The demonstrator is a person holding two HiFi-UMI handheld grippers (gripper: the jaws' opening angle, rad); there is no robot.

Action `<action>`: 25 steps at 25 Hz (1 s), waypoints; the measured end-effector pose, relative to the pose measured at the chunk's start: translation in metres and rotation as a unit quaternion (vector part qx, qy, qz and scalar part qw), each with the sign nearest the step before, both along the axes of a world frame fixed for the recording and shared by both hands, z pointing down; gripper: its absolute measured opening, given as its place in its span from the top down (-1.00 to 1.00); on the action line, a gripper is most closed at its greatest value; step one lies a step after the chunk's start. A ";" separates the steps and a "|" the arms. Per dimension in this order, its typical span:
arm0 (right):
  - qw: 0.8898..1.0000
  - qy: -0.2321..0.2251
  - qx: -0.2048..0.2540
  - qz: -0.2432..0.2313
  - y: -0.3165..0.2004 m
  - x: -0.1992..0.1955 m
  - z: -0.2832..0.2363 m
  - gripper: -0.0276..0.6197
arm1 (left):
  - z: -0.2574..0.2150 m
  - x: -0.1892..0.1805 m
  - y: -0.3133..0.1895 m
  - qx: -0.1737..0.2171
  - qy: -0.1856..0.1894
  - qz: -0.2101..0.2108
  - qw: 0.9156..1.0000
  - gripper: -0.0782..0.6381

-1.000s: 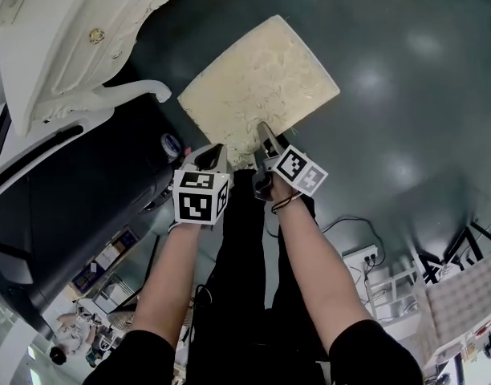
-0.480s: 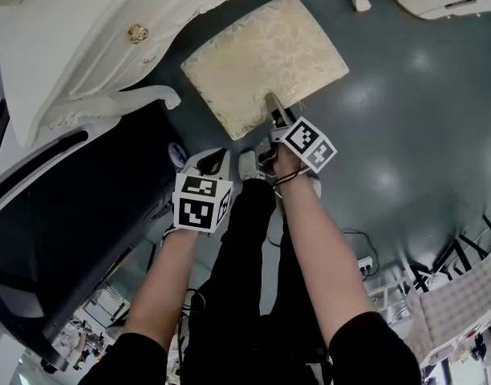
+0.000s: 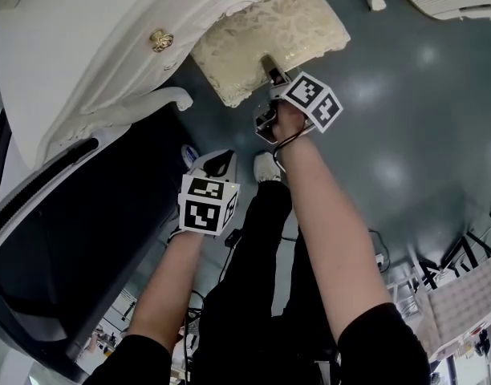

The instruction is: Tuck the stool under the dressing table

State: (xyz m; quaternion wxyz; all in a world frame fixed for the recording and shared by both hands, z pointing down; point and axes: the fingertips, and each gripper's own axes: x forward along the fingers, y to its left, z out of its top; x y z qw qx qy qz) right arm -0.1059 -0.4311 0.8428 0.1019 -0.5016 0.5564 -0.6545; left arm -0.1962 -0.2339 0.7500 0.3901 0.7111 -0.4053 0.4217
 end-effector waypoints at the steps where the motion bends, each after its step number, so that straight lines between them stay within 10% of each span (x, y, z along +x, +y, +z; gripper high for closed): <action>1: 1.000 -0.005 -0.003 -0.001 -0.005 -0.007 0.000 0.02 | 0.002 -0.002 0.002 -0.005 0.000 -0.001 1.000 0.79; 14: 0.995 0.028 0.048 -0.089 -0.014 -0.017 -0.024 0.02 | 0.011 -0.006 -0.009 -0.007 -0.011 -0.010 1.000 0.79; 18: 0.961 0.146 0.128 -0.199 0.016 -0.008 -0.060 0.88 | 0.001 0.001 -0.022 0.021 -0.012 -0.038 0.999 0.79; 25: 0.884 0.340 0.207 -0.247 0.044 0.058 -0.117 0.89 | -0.024 0.034 -0.038 0.060 0.011 -0.082 0.995 0.79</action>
